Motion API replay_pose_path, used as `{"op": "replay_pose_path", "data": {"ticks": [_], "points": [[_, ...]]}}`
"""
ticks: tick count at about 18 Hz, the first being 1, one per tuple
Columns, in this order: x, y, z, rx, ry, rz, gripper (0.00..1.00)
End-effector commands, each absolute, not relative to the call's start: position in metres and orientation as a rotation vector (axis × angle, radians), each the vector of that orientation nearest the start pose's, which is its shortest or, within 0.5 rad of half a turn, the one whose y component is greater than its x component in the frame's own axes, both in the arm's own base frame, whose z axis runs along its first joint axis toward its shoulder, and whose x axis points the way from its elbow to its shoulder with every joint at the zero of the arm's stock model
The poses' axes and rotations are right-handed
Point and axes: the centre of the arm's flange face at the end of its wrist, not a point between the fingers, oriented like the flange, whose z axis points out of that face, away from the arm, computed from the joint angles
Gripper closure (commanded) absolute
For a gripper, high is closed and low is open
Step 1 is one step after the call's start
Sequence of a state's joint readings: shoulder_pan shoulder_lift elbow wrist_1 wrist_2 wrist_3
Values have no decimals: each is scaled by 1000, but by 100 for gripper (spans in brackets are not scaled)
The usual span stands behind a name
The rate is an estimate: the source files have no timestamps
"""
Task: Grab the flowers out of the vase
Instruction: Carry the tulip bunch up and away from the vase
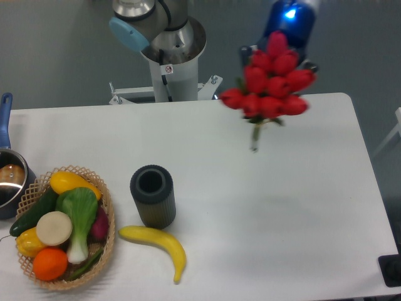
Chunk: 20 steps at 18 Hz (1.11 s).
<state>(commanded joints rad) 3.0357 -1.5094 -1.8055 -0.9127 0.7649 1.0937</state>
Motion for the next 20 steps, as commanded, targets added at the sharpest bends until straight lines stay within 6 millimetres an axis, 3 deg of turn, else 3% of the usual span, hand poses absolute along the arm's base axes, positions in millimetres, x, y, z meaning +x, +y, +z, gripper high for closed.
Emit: {"op": "replay_pose_path", "data": {"ticks": [3,7,20], "points": [[-466,246,496,-2354,-219,328,66],[-477,244,480,-2409,-148,355,66],[-474,246,477,-2412,-161,332,63]]}}
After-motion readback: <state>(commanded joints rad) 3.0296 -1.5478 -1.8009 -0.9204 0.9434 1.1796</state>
